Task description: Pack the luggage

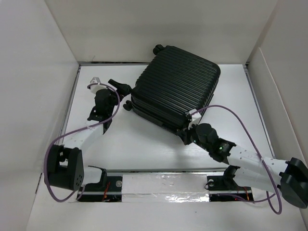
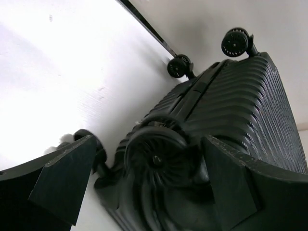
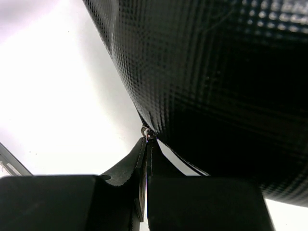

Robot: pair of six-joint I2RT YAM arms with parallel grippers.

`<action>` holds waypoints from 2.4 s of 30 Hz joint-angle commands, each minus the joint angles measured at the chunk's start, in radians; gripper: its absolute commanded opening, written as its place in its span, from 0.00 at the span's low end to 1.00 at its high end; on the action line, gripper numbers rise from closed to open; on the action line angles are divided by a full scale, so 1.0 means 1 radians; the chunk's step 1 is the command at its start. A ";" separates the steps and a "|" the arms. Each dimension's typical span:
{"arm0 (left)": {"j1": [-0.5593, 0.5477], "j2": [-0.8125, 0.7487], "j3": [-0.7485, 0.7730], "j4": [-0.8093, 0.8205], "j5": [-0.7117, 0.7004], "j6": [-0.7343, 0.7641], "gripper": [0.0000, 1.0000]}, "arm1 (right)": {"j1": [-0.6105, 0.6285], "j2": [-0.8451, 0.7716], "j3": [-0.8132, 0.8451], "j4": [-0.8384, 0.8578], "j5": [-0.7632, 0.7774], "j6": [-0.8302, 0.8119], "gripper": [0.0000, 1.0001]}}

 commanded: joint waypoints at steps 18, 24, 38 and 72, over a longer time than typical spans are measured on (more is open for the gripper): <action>0.007 0.280 0.180 0.220 0.179 -0.092 0.49 | 0.001 0.015 0.018 0.193 -0.082 0.000 0.00; 0.007 0.265 0.120 0.319 0.194 -0.067 0.00 | -0.017 0.018 0.028 0.187 -0.090 -0.005 0.00; -0.313 0.020 -0.227 0.411 0.173 0.074 0.00 | -0.088 0.006 0.170 0.082 -0.056 -0.094 0.00; -0.990 0.052 -0.031 0.454 0.045 0.037 0.00 | -0.322 -0.052 0.154 -0.029 -0.432 -0.255 0.00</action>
